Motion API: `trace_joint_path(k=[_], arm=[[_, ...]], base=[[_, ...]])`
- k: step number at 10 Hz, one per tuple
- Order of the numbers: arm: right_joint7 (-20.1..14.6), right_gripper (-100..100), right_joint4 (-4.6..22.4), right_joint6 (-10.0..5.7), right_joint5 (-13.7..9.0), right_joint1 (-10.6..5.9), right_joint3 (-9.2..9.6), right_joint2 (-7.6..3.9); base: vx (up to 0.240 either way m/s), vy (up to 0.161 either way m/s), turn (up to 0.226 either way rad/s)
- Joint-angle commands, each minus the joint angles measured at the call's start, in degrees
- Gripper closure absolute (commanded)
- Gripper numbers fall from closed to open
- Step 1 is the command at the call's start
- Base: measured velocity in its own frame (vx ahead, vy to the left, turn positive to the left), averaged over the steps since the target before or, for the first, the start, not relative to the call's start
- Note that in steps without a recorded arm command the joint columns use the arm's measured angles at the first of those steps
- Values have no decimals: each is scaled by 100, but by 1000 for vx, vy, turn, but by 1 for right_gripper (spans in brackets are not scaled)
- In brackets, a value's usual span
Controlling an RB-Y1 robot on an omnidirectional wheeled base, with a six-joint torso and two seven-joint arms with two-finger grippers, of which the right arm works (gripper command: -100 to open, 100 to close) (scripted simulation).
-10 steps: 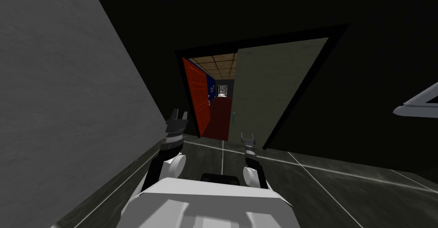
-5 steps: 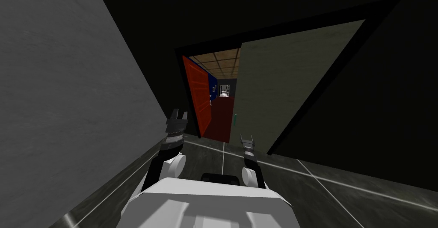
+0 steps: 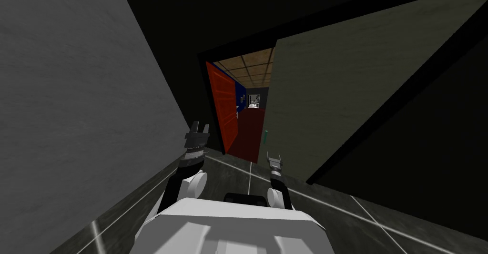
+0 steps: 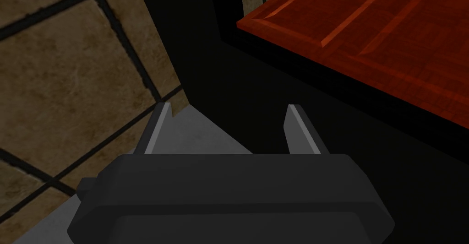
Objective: Push the door open
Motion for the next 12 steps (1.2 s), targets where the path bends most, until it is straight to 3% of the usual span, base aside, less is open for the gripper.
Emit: trace_joint_path(k=[1, 10, 12], arm=[[-222, -100, 230, -46, -113, -60, 26, 54], [-930, -100, 1113, -250, -479, -332, 111, 329], [-933, -100, 1133, -256, -486, -337, 117, 351]], base=[[160, -73, 187], [92, -60, 96], [73, -46, 58]])
